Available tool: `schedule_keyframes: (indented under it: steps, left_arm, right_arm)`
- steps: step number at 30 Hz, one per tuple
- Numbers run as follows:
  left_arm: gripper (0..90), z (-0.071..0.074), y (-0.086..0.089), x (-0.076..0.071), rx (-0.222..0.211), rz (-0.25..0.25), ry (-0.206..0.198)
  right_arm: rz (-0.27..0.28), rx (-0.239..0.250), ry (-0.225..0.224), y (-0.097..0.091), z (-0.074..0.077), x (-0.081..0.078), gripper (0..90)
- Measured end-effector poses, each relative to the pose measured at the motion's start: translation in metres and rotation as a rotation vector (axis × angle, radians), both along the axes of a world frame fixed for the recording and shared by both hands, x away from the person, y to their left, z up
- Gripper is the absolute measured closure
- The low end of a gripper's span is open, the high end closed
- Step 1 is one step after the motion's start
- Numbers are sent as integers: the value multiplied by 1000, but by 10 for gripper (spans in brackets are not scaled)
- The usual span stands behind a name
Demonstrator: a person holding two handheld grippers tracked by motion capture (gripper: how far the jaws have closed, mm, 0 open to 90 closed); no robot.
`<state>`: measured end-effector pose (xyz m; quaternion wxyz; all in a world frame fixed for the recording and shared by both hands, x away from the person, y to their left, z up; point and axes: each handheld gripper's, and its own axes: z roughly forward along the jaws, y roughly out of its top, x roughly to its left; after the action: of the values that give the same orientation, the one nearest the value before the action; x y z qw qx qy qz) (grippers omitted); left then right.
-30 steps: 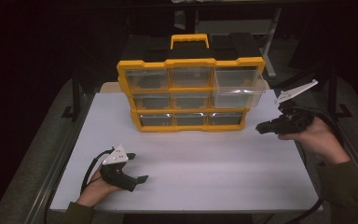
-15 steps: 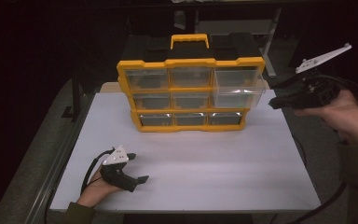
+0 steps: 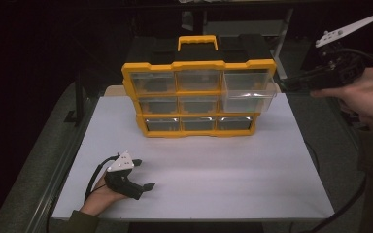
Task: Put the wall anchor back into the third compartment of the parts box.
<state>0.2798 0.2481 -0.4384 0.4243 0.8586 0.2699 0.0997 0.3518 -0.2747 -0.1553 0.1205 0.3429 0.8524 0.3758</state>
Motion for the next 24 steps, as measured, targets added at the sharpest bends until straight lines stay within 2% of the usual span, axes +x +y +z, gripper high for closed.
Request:
schedule_keyframes:
  steps: [5,15,20,24]
  left_arm:
    - [23,0,0,-1,-10,7,1]
    - [23,0,0,-1,-8,3,1]
    - [22,0,1,-1,-5,1,-3]
    - [22,0,1,-1,-7,2,-2]
  right_arm:
    - [15,-1,7,15,7,7,826]
    - [46,-23,31,37,0,21,823]
    - [45,-26,27,40,-1,22,794]
    - [36,-30,21,35,0,20,862]
